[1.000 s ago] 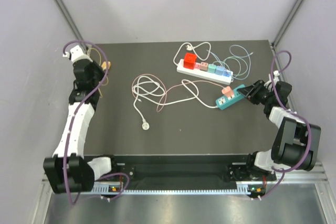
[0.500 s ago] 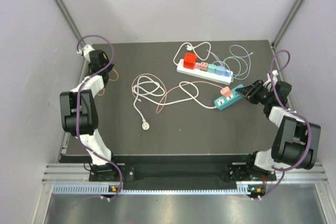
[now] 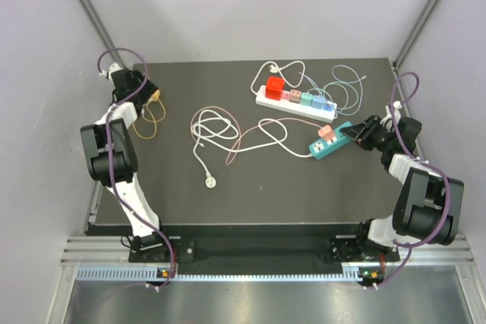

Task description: Pull the plug off the socket

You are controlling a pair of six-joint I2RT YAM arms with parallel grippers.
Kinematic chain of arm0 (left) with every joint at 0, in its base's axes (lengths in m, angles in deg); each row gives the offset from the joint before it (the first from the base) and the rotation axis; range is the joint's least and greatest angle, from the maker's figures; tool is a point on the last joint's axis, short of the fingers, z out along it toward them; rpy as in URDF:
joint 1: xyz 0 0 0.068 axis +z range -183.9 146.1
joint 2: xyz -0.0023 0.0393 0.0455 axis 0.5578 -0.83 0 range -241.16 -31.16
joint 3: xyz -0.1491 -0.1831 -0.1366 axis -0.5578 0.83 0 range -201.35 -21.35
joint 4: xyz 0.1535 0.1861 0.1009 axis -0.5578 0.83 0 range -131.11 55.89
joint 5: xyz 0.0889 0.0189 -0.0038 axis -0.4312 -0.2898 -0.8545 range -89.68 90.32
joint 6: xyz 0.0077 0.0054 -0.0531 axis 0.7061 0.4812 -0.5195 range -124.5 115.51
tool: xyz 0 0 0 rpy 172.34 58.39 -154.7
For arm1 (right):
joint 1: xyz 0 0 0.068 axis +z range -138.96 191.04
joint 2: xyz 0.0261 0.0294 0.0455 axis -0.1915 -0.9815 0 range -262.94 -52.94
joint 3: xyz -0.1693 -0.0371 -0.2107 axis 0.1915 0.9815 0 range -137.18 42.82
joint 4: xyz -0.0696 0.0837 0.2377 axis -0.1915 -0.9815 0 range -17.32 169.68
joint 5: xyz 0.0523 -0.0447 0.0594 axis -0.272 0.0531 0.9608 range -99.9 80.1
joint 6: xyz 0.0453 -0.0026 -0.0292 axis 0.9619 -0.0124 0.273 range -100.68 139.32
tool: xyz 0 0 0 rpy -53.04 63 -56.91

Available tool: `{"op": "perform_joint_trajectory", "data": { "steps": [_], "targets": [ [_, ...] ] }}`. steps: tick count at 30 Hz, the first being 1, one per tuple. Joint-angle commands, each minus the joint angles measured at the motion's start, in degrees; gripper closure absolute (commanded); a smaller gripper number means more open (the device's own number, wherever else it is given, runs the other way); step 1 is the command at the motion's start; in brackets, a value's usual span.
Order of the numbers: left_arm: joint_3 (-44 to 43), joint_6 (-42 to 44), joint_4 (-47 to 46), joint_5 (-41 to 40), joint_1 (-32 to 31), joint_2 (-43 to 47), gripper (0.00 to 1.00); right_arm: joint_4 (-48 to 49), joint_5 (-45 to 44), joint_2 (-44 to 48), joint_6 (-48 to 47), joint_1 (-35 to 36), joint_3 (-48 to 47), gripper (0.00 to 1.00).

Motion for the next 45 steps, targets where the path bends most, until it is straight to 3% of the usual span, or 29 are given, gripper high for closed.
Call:
{"op": "perform_joint_trajectory", "data": {
  "steps": [1,5,13,17,18,21,22,25,33,39,45],
  "targets": [
    [-2.2,2.7,0.4,5.2,0.1,7.9,0.25,4.5,1.9,0.7,-0.6,0.3,-1.0,1.0],
    [0.5,3.0,2.7,3.3,0.0,15.3,0.25,5.2,2.8,1.6,-1.1,0.4,-1.0,1.0],
    [17.4,1.0,0.5,9.2,-0.1,33.5,0.22,7.5,7.7,2.0,-2.7,0.4,-0.7,1.0],
    [23.3,0.9,-0.8,17.5,-0.3,40.0,0.22,8.6,9.1,1.9,-3.0,0.5,-0.5,1.0],
    [25.1,0.7,-1.4,22.7,-0.6,41.0,0.22,8.6,9.2,1.8,-3.0,0.5,-0.5,1.0],
    [28.4,2.1,-6.1,32.1,-4.9,43.5,0.22,8.8,9.6,1.6,-3.0,0.9,-0.6,1.0],
    [28.7,3.2,-6.5,33.6,-9.3,43.7,0.22,8.7,9.7,1.3,-3.1,1.1,-0.8,1.0],
    [28.2,9.5,-6.6,34.5,-20.1,43.0,0.21,7.9,9.6,1.7,-3.8,1.5,-1.0,1.0],
    [20.6,21.0,-10.3,33.9,-39.5,35.3,0.18,6.2,12.7,4.1,-7.1,2.5,-1.5,1.0],
    [10.2,31.0,-6.0,27.4,-49.7,25.8,0.17,3.8,12.0,4.5,-8.9,4.7,-2.4,1.0],
    [-1.6,32.0,-0.3,22.5,-56.4,15.5,0.15,2.0,10.6,4.5,-10.0,6.6,-2.8,1.0]
  ]
}}
